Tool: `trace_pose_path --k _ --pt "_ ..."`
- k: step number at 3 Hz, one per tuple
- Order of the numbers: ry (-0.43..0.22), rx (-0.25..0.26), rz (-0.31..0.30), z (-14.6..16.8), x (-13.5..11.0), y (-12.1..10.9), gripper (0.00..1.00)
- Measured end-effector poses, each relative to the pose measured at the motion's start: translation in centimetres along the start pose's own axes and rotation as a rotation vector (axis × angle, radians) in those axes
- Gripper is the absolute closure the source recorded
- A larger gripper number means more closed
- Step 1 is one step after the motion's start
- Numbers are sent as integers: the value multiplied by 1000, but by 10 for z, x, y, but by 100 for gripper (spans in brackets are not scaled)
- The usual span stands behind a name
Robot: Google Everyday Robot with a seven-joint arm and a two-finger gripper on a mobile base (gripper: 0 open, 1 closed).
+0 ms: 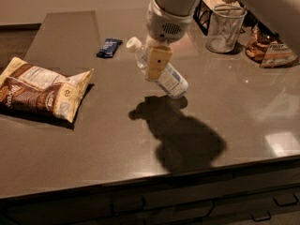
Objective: Knock blue plastic bottle over
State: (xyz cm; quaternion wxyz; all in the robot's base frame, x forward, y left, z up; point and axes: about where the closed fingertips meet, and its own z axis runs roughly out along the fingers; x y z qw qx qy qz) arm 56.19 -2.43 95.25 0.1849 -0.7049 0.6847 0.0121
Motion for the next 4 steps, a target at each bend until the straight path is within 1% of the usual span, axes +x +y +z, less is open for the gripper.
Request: trace_pose_path --k 1,2,3,4 --pt "72 21 -43 15 0 -7 83" --pt "117 1 -105 36 -7 -2 52" --pt "134 -20 -136 48 -11 2 29" --pt "144 -52 -154 60 -12 7 7"
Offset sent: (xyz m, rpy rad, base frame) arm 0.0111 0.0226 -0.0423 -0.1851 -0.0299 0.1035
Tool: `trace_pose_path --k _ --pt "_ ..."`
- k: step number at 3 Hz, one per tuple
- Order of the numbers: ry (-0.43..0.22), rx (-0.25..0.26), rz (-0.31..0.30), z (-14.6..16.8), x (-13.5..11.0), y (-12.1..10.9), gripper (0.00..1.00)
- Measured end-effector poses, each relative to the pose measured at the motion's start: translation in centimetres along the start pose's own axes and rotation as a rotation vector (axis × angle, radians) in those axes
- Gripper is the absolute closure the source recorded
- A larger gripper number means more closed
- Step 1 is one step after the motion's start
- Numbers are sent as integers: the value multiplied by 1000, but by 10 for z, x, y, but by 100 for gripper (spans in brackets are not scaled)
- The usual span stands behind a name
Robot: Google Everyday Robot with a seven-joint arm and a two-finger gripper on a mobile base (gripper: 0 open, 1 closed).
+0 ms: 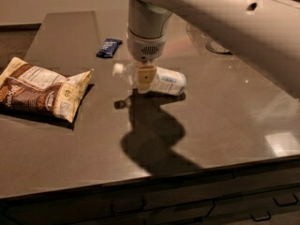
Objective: Knock blue plastic bottle over
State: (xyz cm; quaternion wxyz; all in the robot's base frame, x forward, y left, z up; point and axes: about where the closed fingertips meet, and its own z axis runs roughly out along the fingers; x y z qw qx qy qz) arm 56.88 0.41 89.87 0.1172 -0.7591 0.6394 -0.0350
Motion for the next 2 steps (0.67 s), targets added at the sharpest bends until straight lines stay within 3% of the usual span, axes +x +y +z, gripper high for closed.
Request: trace_pose_path --k 1,2 --pt "11 -40 -18 13 0 3 0" --pt "11 -40 -18 13 0 3 0"
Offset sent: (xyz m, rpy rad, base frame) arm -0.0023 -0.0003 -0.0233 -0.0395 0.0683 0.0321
